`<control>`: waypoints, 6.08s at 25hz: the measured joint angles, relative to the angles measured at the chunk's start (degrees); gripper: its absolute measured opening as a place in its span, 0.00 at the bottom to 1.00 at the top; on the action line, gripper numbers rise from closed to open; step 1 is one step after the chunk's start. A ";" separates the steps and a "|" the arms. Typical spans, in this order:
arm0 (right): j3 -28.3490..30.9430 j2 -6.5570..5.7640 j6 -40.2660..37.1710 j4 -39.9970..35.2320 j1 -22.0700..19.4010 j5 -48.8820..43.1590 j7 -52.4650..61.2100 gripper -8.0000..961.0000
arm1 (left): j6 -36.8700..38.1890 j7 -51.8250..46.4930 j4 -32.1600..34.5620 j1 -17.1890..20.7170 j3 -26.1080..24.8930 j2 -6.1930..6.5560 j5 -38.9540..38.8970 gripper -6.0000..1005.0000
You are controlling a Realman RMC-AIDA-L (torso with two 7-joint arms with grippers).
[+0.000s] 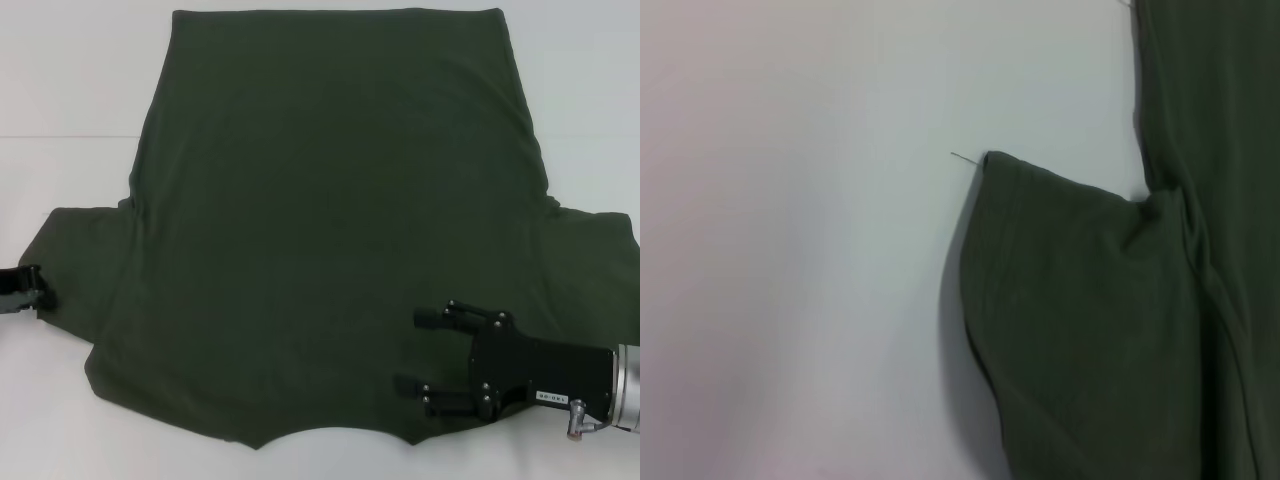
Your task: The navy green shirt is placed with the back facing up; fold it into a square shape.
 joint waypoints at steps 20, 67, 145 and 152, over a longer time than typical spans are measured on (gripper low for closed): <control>0.09 0.02 0.01 0.39 -0.35 0.23 -0.44 0.95 | 4.74 0.39 12.55 -0.26 -1.93 0.72 -0.22 0.02; 0.55 0.18 0.46 0.64 -0.17 0.27 -0.44 0.95 | 13.95 32.06 6.99 4.01 0.54 -9.11 -34.90 0.44; 16.00 -3.55 4.40 -37.35 1.83 -47.95 94.31 0.95 | 25.17 74.85 2.45 12.43 0.29 -10.54 -32.62 0.93; 13.52 -4.59 7.51 -29.94 3.99 -48.12 93.78 0.95 | 25.15 74.77 2.46 12.46 0.20 -10.58 -32.50 0.93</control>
